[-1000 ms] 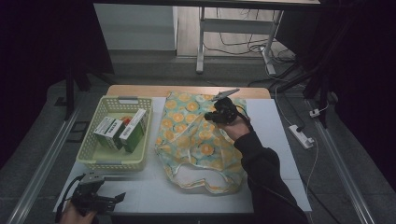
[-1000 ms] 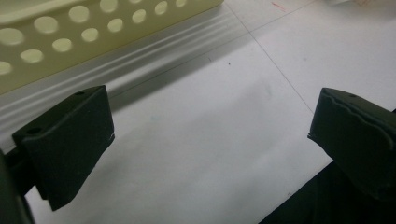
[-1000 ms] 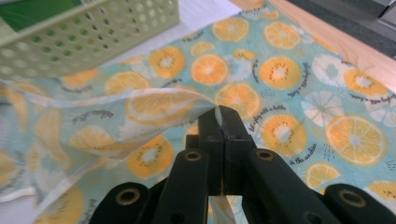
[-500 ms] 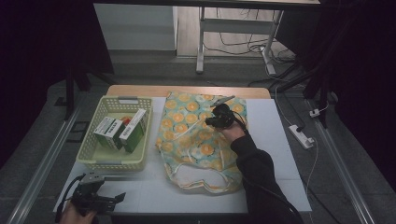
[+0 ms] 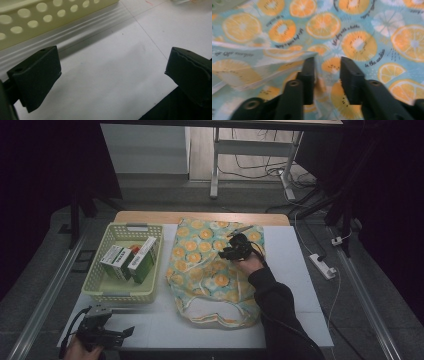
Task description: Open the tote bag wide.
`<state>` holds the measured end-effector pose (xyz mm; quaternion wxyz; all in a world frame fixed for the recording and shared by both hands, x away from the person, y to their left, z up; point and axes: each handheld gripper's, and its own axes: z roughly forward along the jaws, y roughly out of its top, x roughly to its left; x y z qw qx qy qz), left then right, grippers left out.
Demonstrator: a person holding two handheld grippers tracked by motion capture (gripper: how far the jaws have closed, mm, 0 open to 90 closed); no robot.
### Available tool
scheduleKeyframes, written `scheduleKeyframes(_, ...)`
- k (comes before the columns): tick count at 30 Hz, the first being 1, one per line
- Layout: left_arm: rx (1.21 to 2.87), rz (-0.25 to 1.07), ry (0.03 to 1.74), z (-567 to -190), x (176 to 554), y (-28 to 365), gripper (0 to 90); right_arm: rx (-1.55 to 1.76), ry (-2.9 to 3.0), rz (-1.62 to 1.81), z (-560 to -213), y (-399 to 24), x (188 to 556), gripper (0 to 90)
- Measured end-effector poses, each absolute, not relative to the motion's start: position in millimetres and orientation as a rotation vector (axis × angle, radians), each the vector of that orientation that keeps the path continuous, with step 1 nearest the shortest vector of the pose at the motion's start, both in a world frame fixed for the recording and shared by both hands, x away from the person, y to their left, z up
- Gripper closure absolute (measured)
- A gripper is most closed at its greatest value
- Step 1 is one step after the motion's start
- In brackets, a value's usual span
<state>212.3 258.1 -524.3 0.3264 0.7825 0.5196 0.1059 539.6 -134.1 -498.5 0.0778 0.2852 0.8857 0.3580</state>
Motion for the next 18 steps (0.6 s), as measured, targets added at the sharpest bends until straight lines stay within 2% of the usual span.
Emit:
scheduleKeyframes(6,2.051,0.277,1.363,-524,212,258,0.0,0.850,2.605,1.127,-478,-138,527,41.6)
scheduleKeyframes(13,2.051,0.277,1.364,-524,213,258,0.0,0.836,2.616,1.173,-467,-143,516,33.0)
scheduleKeyframes(18,2.052,0.278,1.365,-524,213,258,0.0,0.818,2.600,1.179,-463,-143,499,22.3)
